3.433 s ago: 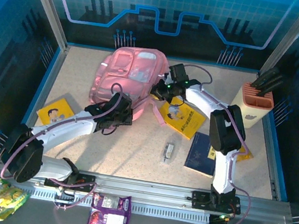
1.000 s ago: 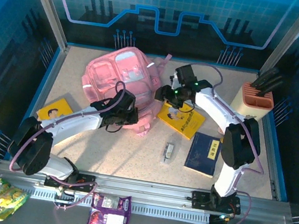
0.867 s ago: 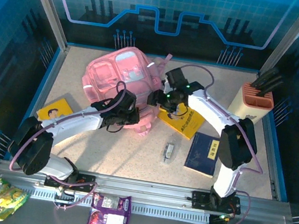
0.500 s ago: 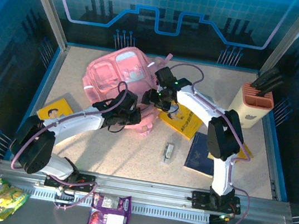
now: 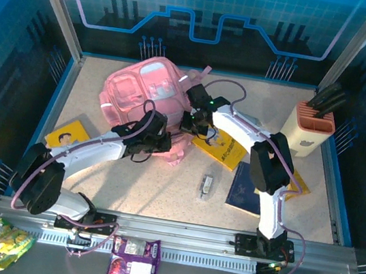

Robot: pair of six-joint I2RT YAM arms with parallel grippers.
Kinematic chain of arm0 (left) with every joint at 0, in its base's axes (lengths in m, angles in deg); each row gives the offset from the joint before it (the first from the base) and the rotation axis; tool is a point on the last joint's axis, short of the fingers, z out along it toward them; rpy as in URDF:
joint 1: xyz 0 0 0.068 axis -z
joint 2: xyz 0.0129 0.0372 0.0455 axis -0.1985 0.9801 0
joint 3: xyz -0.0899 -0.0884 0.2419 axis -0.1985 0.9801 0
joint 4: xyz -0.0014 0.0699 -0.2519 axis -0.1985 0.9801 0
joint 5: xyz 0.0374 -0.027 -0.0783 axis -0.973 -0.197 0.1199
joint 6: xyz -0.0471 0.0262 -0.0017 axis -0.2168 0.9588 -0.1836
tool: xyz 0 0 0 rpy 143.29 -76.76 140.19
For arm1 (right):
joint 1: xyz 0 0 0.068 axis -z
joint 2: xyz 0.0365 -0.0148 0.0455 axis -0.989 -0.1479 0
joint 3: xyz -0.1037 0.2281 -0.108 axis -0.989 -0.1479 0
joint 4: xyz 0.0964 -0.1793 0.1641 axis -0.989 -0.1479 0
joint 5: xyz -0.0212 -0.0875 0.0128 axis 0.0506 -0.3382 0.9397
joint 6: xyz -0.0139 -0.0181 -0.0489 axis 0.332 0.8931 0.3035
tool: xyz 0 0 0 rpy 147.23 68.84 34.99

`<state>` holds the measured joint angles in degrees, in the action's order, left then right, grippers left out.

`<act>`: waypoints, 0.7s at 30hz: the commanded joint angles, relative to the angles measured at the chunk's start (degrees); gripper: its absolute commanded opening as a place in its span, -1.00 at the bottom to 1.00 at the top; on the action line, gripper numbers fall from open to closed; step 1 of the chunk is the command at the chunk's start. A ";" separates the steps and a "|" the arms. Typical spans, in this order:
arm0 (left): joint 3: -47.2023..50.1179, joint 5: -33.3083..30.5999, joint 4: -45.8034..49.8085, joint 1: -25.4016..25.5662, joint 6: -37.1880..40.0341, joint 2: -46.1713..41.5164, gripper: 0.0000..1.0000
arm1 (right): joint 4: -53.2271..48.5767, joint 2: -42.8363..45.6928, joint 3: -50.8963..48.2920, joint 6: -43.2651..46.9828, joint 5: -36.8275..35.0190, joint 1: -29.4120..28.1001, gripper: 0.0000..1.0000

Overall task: Pack the student bag
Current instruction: Unzip the student bag at the top-center of the table.

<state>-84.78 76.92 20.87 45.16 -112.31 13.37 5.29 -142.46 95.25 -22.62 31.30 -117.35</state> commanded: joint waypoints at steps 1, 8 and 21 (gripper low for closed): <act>1.81 -1.86 3.69 0.49 2.72 -5.33 -1.00 | 1.04 1.85 1.28 1.52 -3.87 1.61 -1.00; 6.24 -5.87 10.57 -0.02 3.00 -10.31 -1.00 | 1.20 3.11 2.73 2.85 -3.93 5.21 -1.00; 11.52 -10.13 11.64 -18.20 0.04 -15.39 -1.00 | 0.85 6.13 0.65 5.72 -1.65 8.13 -1.00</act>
<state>-74.46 71.24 29.11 30.91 -111.06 -0.10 4.87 -139.33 95.58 -18.82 32.67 -111.43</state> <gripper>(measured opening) 0.061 0.063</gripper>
